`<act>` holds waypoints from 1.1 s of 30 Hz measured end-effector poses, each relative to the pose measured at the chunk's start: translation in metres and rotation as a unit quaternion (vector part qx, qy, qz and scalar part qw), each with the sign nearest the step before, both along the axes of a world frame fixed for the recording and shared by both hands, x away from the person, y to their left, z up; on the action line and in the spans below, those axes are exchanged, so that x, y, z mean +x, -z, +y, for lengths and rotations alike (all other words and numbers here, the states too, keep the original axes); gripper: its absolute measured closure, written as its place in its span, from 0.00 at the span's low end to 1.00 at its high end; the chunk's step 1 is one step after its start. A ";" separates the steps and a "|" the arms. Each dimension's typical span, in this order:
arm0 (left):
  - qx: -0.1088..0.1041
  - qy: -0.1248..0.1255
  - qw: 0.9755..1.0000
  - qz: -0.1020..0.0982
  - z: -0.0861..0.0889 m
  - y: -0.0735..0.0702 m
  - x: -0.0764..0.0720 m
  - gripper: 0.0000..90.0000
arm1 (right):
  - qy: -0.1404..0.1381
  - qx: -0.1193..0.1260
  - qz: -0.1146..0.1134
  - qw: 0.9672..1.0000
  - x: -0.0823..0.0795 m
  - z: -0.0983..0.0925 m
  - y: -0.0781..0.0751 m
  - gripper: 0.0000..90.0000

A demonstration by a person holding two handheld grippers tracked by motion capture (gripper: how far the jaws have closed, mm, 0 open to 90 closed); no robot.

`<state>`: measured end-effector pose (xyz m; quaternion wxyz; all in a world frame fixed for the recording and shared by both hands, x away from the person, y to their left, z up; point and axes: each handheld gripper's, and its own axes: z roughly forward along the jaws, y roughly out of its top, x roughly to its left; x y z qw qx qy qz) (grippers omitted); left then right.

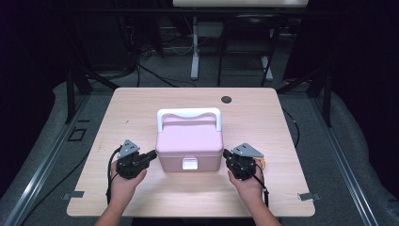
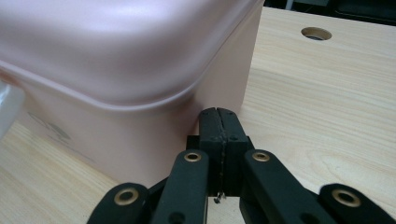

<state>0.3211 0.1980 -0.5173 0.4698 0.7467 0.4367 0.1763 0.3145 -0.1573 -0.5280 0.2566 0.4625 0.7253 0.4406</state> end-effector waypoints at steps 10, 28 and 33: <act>0.009 0.010 1.000 0.012 0.000 -0.003 0.001 1.00 | -0.011 -0.020 0.018 1.000 0.005 0.000 -0.006 1.00; 0.018 0.036 0.999 0.017 -0.002 -0.006 -0.017 1.00 | -0.030 -0.025 0.030 0.999 -0.016 -0.008 -0.009 1.00; 0.016 0.042 0.999 0.019 -0.001 -0.005 -0.021 1.00 | -0.036 -0.033 0.029 0.998 -0.026 -0.010 -0.010 1.00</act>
